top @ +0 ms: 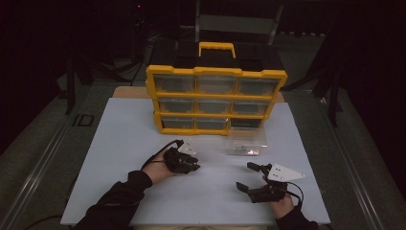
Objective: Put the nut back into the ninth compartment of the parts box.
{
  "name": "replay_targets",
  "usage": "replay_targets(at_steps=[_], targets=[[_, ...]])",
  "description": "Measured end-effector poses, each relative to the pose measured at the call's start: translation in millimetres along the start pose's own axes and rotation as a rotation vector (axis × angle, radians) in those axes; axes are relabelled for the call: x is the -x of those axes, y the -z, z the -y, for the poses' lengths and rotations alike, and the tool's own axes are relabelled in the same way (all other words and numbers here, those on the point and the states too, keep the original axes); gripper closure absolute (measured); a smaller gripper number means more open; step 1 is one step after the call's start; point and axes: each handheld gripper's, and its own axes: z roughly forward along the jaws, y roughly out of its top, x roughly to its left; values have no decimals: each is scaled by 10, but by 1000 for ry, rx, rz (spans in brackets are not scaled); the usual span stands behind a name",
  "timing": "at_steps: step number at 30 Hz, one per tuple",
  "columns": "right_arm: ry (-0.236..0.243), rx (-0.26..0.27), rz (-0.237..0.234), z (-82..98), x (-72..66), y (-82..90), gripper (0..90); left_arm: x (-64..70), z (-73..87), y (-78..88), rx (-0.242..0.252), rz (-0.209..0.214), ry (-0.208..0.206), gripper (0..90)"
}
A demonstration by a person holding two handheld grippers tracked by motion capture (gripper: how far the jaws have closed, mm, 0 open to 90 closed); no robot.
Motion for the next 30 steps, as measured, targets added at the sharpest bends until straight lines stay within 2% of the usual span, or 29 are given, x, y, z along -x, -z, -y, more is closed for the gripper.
replay_targets(at_steps=[7, 15, 23, 30], targets=[[4, 3, 3, -6, -2, 3, 144, -83, -256, 228, 44, -6, -8, 691], [11, -2, 5, -13, -13, -6, 144, -157, -532, 383, 84, -17, -20, 691], [15, -4, 3, -18, -14, -18, 144, -188, -804, 428, 120, -26, -18, 691], [13, -5, 4, -19, -14, -22, 144, -214, -1013, 361, 138, -11, -7, 691]])
